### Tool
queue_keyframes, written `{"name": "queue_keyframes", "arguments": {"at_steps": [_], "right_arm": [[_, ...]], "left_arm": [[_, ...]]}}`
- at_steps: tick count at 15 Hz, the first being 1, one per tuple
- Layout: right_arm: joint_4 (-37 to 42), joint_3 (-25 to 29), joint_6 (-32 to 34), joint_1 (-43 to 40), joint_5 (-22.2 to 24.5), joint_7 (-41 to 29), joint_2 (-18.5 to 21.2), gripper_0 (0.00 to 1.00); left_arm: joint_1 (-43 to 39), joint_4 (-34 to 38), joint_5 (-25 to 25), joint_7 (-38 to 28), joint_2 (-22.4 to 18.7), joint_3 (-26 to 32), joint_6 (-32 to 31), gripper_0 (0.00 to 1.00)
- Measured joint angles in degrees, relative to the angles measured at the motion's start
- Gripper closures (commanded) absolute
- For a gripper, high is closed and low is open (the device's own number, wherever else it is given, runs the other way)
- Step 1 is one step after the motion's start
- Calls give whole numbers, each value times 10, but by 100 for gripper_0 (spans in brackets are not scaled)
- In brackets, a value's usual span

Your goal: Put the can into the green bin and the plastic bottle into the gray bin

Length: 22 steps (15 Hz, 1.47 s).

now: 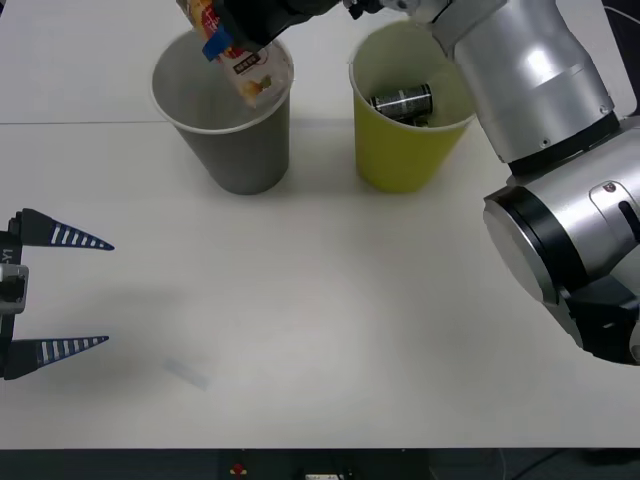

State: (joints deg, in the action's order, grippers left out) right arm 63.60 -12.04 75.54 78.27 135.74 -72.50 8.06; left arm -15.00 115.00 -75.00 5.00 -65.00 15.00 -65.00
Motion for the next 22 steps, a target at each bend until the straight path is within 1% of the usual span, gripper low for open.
{"name": "queue_keyframes", "arguments": {"at_steps": [4, 5, 6, 8, 10, 13, 17, 19, 22], "right_arm": [[-32, -21, -78, 0, 4, 0, -12, 100], [-38, -25, -93, 0, 4, 0, -14, 92], [-40, -28, -105, 0, 3, 0, -15, 64], [-41, -29, -118, 0, 0, 0, -15, 0], [-41, -29, -130, 0, -5, 1, -14, 0], [-41, -29, -131, 0, -17, 1, -11, 0], [-37, -29, -121, 0, -41, 1, 9, 0], [-23, -26, -100, -1, -44, 2, 21, 0], [18, -10, -47, -11, -45, 2, 41, 0]], "left_arm": [[0, 0, 0, 0, 0, 0, 0, 0], [0, 0, 0, 0, 0, 0, 0, 0], [0, 0, 0, 0, 0, 0, 0, 0], [0, 0, 0, 0, 0, 0, 0, 0], [0, 0, 0, 0, 0, 0, 0, 0], [0, 0, 0, 0, 0, 0, 0, 0], [0, 0, 0, 0, 0, 0, 0, 0], [0, 0, 0, 0, 0, 0, 0, 0], [0, 0, 0, 0, 0, 0, 0, 0]]}}
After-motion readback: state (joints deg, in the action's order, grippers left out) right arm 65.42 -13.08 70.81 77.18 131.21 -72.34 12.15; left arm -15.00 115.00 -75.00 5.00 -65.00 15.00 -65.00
